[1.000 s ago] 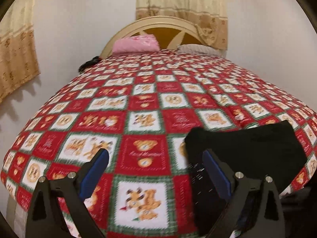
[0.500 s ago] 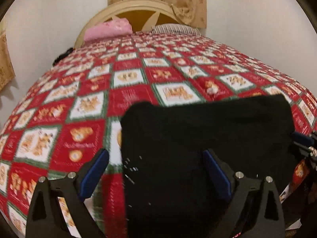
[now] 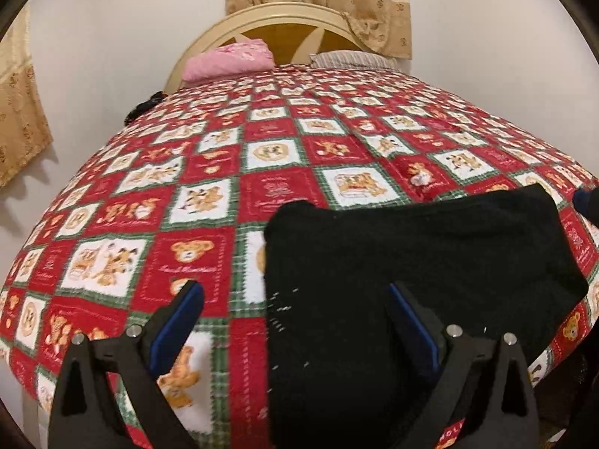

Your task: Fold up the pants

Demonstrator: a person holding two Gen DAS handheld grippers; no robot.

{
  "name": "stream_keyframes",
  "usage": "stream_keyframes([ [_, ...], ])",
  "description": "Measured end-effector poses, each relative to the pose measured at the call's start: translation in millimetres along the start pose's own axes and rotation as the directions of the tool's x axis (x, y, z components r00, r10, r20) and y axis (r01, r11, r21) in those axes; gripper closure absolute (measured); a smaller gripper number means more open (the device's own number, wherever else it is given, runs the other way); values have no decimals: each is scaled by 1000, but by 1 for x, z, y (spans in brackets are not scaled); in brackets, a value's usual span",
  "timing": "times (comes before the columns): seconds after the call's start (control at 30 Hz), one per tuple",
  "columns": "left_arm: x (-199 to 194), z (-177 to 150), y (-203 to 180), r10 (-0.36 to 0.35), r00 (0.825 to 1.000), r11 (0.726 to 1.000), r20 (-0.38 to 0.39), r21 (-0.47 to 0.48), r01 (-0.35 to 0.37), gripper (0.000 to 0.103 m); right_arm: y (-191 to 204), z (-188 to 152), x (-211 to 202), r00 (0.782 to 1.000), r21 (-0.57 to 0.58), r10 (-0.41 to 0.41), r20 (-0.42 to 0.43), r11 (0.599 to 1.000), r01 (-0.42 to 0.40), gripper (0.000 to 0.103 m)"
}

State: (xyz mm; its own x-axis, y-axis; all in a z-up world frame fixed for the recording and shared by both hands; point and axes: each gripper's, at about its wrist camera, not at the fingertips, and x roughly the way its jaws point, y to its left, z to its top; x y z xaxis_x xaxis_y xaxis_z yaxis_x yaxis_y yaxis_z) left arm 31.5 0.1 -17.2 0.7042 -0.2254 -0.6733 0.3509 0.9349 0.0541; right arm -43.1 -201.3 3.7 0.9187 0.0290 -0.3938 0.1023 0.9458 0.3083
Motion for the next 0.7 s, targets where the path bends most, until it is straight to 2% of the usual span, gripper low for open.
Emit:
stream_keyframes([
  [0.13,-7,0,9,-7,1000,1000,-4,-22,7,4,-6,-16,12,998,77,-24,-50,997,28,41],
  [0.2,-9,0,10,-16,1000,999,0,-34,16,4,-10,-22,11,997,80,-39,-72,996,45,41],
  [0.4,-3,-1,1,-64,997,997,-37,-54,62,4,-39,-25,-12,991,112,-120,-52,986,125,41],
  [0.53,2,-4,-10,-86,994,996,-67,-38,83,4,-66,-21,-26,984,182,-176,-29,967,179,41],
  [0.7,4,-7,-7,-114,991,993,-67,-45,111,4,-88,-21,-31,975,229,-216,-51,948,222,41],
])
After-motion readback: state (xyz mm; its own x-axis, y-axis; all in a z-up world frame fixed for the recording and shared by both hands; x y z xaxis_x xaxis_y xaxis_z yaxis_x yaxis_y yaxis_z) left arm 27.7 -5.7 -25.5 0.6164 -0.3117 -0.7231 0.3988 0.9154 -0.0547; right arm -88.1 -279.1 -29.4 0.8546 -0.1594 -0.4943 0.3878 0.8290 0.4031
